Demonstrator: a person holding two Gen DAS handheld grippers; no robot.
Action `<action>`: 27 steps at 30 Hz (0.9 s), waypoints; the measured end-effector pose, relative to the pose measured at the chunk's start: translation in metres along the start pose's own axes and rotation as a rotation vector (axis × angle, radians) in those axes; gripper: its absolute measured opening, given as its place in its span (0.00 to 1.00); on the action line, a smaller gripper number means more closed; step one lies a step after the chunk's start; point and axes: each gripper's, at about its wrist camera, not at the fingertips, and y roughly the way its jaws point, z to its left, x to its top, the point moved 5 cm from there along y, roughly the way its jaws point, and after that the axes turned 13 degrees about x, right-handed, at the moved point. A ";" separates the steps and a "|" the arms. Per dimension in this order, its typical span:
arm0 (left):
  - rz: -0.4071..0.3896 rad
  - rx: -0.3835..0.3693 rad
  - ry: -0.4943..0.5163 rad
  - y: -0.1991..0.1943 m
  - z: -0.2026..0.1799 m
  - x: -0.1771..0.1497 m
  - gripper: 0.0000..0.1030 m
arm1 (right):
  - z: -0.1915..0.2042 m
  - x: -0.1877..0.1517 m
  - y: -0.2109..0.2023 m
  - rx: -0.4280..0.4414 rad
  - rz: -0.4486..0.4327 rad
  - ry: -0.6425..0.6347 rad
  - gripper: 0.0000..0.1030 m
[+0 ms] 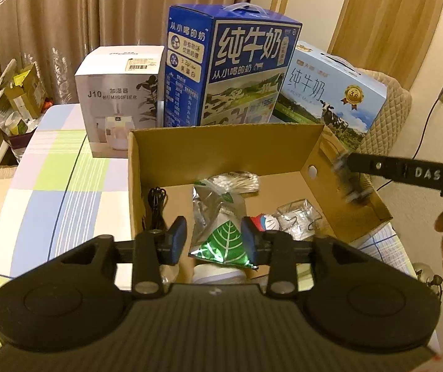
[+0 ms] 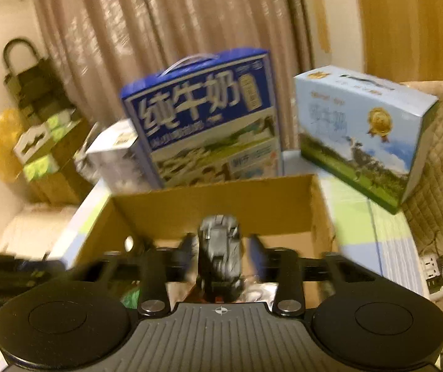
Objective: Organize objects
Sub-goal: 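Open both tools in the box and withdraw them toward the black shaver box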
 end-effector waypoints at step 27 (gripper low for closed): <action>0.001 0.047 -0.048 -0.083 0.037 -0.098 0.77 | 0.040 -0.114 -0.094 0.006 0.040 0.110 0.64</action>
